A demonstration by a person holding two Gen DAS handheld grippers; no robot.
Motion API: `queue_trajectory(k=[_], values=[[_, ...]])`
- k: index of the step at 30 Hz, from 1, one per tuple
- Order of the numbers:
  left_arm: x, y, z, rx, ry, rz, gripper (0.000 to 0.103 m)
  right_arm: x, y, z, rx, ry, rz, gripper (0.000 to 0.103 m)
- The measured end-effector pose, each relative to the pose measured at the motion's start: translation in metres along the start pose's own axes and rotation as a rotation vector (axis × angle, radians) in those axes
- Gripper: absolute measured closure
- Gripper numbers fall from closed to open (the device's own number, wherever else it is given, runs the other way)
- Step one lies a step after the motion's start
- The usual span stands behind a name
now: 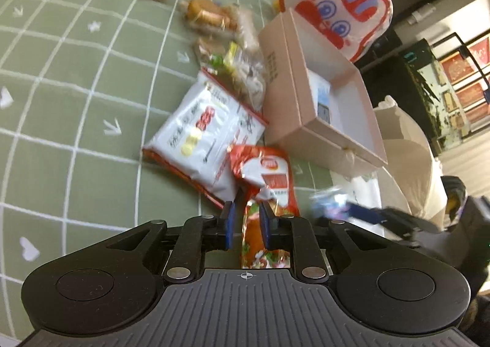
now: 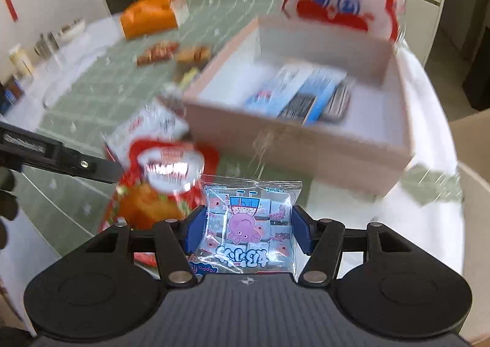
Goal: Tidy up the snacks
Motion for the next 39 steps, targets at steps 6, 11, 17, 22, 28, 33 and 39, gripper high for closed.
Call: queue_trajectory(k=[6,11,17,22,28,33,39], values=[[0.029,-0.002,-0.017,0.042,0.05,0.002,0.062,0.012,0.01,0.022,-0.031,0.031,-0.026,0.043],[0.037,-0.003,-0.046,0.189,0.025,-0.002,0.041,0.007,0.012,0.024,-0.046,0.04,-0.053,0.043],[0.036,0.011,-0.056,0.301,-0.037,0.048,0.064,-0.003,0.018,0.018,-0.007,0.035,-0.029,0.044],[0.026,0.029,-0.069,0.366,-0.034,0.069,0.067,-0.027,0.024,0.0,0.016,0.056,-0.041,0.044],[-0.001,0.047,-0.095,0.44,0.014,0.086,0.074,-0.064,0.009,-0.025,-0.001,0.098,-0.104,0.044],[-0.042,0.006,-0.138,0.465,0.092,-0.019,0.075,-0.106,-0.042,-0.043,0.022,0.096,-0.232,0.044],[-0.047,-0.097,-0.188,0.507,0.122,-0.219,0.074,-0.144,-0.159,-0.072,0.03,0.109,-0.399,0.044]])
Point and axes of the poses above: each gripper's, at about its wrist camera, not at the fingertips, and x roughly the way its jaws point, z to its left, y to its underside, the point moved 8 cm from there along x, roughly the way its jaws point, and after that the axes turned 9 degrees about -z, right-handed, at the moved point
